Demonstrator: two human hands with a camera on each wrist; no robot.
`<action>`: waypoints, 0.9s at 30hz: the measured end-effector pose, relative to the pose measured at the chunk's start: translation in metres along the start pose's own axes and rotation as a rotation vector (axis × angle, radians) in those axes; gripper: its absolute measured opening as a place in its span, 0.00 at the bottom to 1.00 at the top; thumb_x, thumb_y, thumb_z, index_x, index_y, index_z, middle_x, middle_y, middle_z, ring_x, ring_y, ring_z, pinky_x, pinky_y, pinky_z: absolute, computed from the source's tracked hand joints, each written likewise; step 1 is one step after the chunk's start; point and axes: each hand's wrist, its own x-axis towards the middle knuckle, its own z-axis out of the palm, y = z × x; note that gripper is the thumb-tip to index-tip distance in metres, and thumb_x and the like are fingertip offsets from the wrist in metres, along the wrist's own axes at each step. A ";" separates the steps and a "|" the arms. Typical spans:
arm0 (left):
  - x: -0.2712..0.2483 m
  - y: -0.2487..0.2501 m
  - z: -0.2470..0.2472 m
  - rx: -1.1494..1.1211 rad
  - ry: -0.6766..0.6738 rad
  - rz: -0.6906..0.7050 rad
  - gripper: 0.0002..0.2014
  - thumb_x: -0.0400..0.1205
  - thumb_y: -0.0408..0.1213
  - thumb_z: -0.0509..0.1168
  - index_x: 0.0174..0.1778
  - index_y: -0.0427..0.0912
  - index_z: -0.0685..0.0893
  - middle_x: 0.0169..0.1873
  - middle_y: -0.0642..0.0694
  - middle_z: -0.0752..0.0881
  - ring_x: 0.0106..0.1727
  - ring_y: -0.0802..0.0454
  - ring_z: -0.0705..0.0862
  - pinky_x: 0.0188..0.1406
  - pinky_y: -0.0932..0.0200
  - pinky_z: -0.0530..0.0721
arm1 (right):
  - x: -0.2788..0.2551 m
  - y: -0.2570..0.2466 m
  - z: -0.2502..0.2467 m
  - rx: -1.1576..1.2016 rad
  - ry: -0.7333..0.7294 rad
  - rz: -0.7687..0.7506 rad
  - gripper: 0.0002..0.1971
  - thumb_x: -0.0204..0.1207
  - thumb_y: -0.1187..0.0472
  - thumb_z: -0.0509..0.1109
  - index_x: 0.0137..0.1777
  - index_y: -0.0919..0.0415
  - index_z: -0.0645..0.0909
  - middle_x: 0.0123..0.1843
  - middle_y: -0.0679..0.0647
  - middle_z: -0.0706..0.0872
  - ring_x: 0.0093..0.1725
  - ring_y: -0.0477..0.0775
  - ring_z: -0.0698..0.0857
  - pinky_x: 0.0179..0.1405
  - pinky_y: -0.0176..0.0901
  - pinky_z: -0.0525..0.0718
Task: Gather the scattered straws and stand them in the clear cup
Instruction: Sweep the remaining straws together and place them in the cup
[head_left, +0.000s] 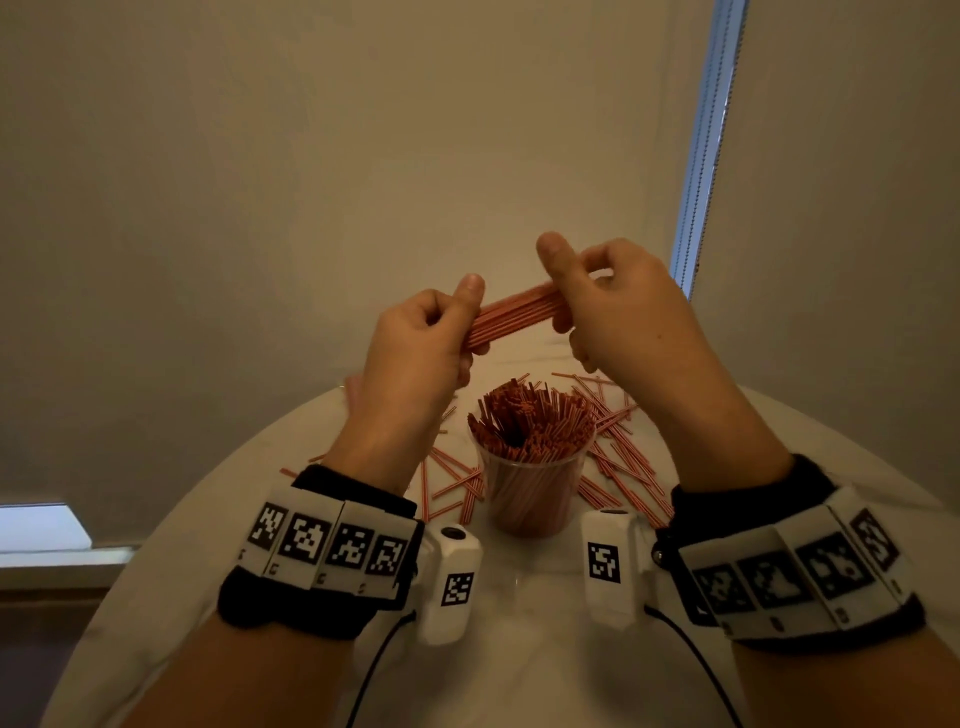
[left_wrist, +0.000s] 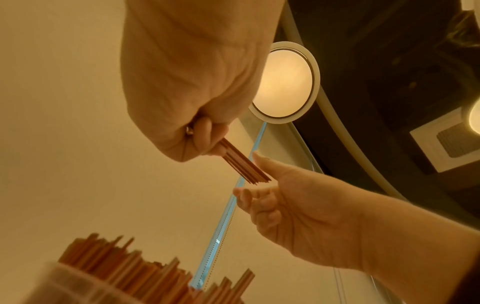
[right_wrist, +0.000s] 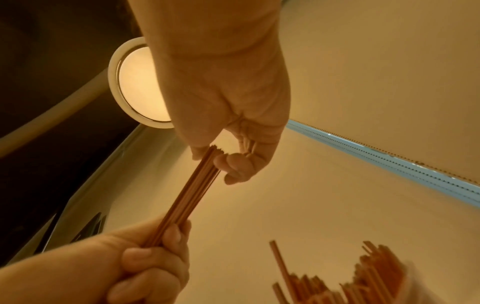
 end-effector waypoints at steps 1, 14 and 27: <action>0.000 0.001 0.000 -0.058 0.022 -0.013 0.20 0.87 0.58 0.66 0.42 0.43 0.85 0.25 0.52 0.80 0.23 0.57 0.72 0.22 0.63 0.72 | 0.000 -0.002 -0.002 0.059 -0.041 0.037 0.31 0.74 0.23 0.59 0.55 0.50 0.79 0.34 0.50 0.91 0.27 0.44 0.86 0.31 0.43 0.87; 0.003 -0.014 -0.004 0.361 -0.280 -0.168 0.37 0.75 0.77 0.62 0.70 0.52 0.82 0.65 0.57 0.86 0.60 0.64 0.82 0.67 0.50 0.79 | 0.006 0.015 -0.017 -0.153 0.045 -0.116 0.19 0.79 0.47 0.69 0.39 0.64 0.87 0.35 0.56 0.90 0.35 0.57 0.89 0.39 0.55 0.90; 0.009 -0.040 -0.013 0.535 -0.768 -0.344 0.60 0.61 0.54 0.89 0.85 0.50 0.60 0.66 0.52 0.87 0.69 0.52 0.85 0.75 0.47 0.81 | 0.008 0.037 0.011 -0.421 -0.337 0.066 0.07 0.76 0.50 0.76 0.44 0.53 0.88 0.40 0.49 0.90 0.40 0.49 0.89 0.37 0.43 0.88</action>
